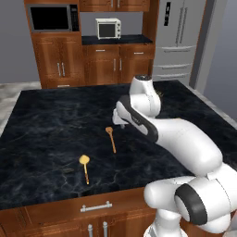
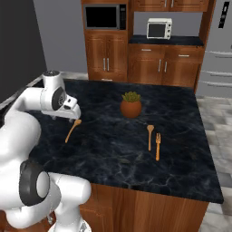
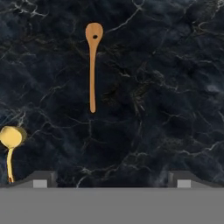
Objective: Organize the utensils by type. Pick up the wooden spoons from the counter and place them in the open cabinet. Then pick up the metallic utensils from the counter and place them in the open drawer.
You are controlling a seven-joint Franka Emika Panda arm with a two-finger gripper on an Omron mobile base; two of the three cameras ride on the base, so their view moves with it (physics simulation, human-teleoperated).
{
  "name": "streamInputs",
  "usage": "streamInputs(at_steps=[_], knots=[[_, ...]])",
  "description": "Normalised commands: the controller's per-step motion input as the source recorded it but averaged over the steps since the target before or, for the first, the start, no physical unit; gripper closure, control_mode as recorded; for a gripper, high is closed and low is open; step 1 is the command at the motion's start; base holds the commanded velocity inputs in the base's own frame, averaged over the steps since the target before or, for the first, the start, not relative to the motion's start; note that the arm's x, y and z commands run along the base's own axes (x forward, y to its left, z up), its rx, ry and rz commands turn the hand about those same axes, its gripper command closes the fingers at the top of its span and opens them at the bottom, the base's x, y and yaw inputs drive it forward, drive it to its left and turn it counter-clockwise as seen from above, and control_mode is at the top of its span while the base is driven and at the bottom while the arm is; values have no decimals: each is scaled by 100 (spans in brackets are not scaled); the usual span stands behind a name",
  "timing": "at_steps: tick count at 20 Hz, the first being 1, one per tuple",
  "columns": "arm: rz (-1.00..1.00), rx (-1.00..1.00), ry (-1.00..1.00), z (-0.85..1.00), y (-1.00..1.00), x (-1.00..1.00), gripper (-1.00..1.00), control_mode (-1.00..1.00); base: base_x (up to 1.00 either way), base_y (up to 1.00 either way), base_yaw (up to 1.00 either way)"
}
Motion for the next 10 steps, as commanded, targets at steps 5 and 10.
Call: streamInputs(at_steps=[5, 10], knots=[[0, -1, 3, -28, 15, 42, -100, -100, 0, 0, 0], [0, 0, 0, -26, 11, 45, -100, -100, 0, 0, 0]])
